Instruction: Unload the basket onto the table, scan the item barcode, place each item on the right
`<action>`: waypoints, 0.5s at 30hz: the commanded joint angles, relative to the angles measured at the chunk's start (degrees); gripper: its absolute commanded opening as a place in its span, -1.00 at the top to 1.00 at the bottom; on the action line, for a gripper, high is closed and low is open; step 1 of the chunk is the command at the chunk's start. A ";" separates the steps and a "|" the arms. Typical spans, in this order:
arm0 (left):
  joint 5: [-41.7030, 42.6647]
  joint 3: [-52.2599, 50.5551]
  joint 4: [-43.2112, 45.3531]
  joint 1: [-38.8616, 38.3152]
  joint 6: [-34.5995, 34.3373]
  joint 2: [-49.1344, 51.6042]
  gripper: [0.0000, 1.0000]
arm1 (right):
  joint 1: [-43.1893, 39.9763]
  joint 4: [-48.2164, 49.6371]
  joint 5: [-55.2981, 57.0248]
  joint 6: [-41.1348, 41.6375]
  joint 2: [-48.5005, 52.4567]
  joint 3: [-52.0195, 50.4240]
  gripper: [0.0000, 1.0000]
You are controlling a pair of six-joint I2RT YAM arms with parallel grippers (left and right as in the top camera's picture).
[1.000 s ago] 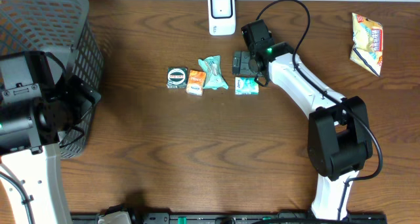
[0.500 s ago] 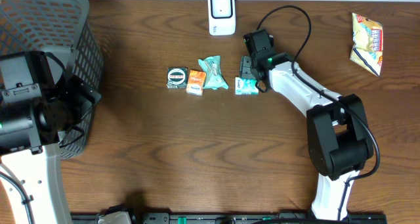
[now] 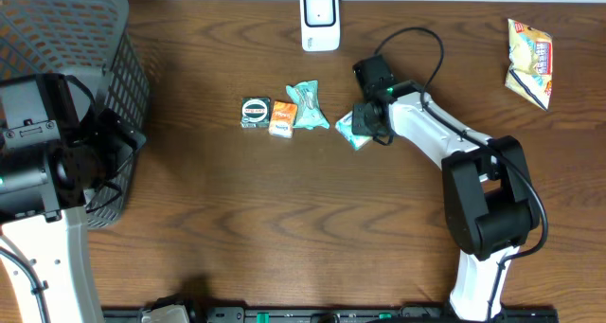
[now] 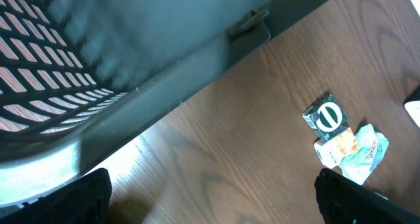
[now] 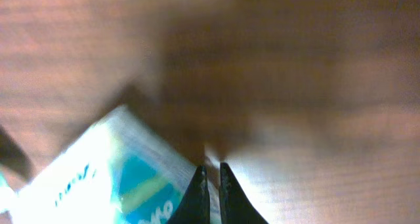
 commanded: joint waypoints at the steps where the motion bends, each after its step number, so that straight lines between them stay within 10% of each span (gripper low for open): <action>1: -0.35 0.61 -0.13 0.35 -0.24 -0.26 -0.95 | -0.33 -6.05 -5.35 -2.93 -4.11 -0.20 0.98; 15: -0.35 0.61 -0.13 0.35 -0.24 -0.26 -0.95 | -0.44 -9.40 -8.90 -10.19 -12.44 -0.20 0.32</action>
